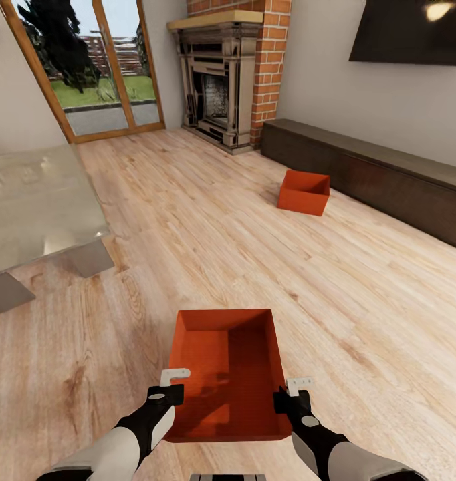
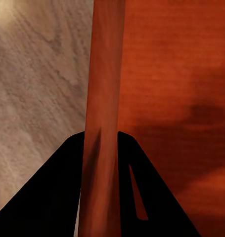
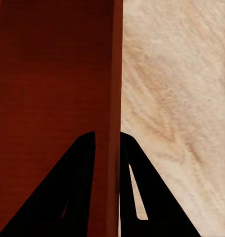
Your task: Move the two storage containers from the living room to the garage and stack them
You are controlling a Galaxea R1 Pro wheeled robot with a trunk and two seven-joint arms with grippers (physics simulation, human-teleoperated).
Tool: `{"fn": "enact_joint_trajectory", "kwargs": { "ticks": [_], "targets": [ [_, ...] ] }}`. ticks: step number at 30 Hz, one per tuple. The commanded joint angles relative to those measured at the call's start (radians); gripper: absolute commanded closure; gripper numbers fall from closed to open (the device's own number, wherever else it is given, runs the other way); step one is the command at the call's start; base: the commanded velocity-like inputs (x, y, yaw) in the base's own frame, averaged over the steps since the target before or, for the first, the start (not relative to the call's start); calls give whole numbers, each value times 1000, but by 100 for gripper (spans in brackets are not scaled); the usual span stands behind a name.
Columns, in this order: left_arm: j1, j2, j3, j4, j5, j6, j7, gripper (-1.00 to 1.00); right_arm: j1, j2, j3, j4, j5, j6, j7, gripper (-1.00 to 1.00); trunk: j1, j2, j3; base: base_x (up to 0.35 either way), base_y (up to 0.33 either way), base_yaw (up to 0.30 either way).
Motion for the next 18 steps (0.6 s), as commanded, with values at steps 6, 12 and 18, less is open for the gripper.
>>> {"fn": "enact_joint_trajectory", "kwargs": {
  "ticks": [6, 12, 18],
  "targets": [
    [0, -1, 13, -2, -14, 5, 9, 100, -1, 2, -33, 0, -10, -3, -13, 100, -23, 42, 18, 0, 0, 0],
    [0, -1, 14, -2, -14, 4, 9, 100, -1, 5, -33, 0, -10, -2, -16, 100, -46, 84, 37, 0, 0, 0],
    [0, -1, 15, -2, -14, 4, 8, 100, -1, 3, -34, 1, -8, -3, -17, 100, -69, 126, 56, 0, 0, 0]
  ]
}}
